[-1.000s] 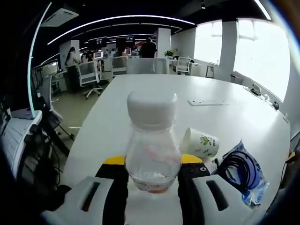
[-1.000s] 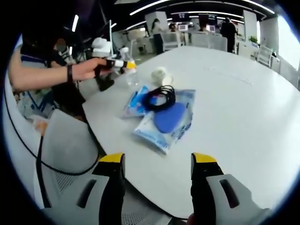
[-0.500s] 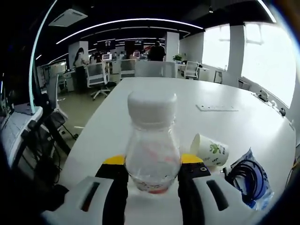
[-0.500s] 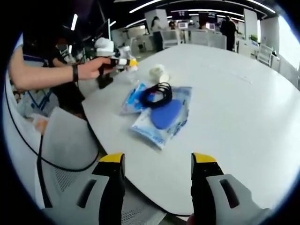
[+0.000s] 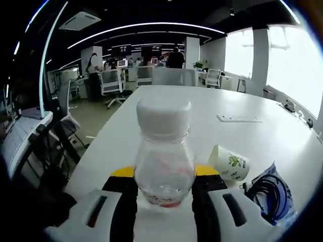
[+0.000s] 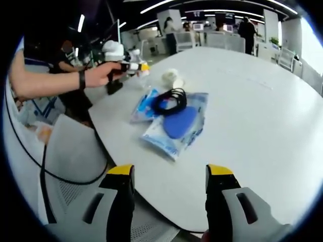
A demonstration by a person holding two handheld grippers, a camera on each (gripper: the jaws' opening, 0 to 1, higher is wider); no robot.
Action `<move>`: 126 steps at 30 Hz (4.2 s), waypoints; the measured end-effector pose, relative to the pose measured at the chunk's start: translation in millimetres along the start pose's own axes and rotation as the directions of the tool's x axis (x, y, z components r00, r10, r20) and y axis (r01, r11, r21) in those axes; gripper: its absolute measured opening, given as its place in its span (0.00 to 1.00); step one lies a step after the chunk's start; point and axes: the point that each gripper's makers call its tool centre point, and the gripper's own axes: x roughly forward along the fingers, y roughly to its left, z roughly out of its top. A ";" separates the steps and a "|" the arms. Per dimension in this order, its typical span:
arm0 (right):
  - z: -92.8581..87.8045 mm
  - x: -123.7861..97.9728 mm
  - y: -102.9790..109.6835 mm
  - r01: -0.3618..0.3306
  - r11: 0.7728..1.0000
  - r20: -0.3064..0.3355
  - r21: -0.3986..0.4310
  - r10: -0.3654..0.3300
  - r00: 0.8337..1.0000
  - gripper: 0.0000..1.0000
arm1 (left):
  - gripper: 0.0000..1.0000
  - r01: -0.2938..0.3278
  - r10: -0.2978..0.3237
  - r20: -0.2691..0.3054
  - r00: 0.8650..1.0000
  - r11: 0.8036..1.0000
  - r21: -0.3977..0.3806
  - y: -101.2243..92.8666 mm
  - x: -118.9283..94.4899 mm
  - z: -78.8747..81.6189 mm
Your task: Arrange the tabletop items into an orderly group along one side of the table until the central work area is clear of visible clutter.
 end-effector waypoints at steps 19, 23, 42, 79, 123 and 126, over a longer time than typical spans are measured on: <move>6.2 7.2 6.1 -0.017 1.000 0.012 -0.010 0.017 1.000 0.56 | 0.42 -0.053 0.053 0.018 0.998 0.998 -0.024 1.9 10.4 2.6; 5.2 7.9 6.6 -0.019 1.000 0.009 -0.009 0.019 1.000 0.56 | 0.42 -0.046 0.046 0.013 0.999 0.999 -0.021 1.8 10.6 2.0; 9.7 14.8 14.2 -0.029 0.999 0.020 -0.015 0.029 0.999 0.56 | 0.49 0.037 -0.037 0.002 0.999 0.999 -0.006 1.2 -6.0 1.0; 13.1 16.4 20.6 -0.021 1.000 0.029 -0.007 0.022 0.999 0.55 | 0.39 0.101 -0.101 -0.010 0.995 0.994 0.046 -8.4 -8.5 5.9; 14.0 18.9 18.8 -0.022 1.000 0.052 0.004 0.022 0.998 0.55 | 0.45 0.053 -0.053 0.000 0.999 0.998 0.035 -2.2 -42.4 13.2; 17.4 21.5 19.3 -0.026 1.000 0.061 0.006 0.026 0.998 0.55 | 0.45 0.055 -0.055 -0.002 0.998 0.998 0.034 -0.6 -52.6 9.9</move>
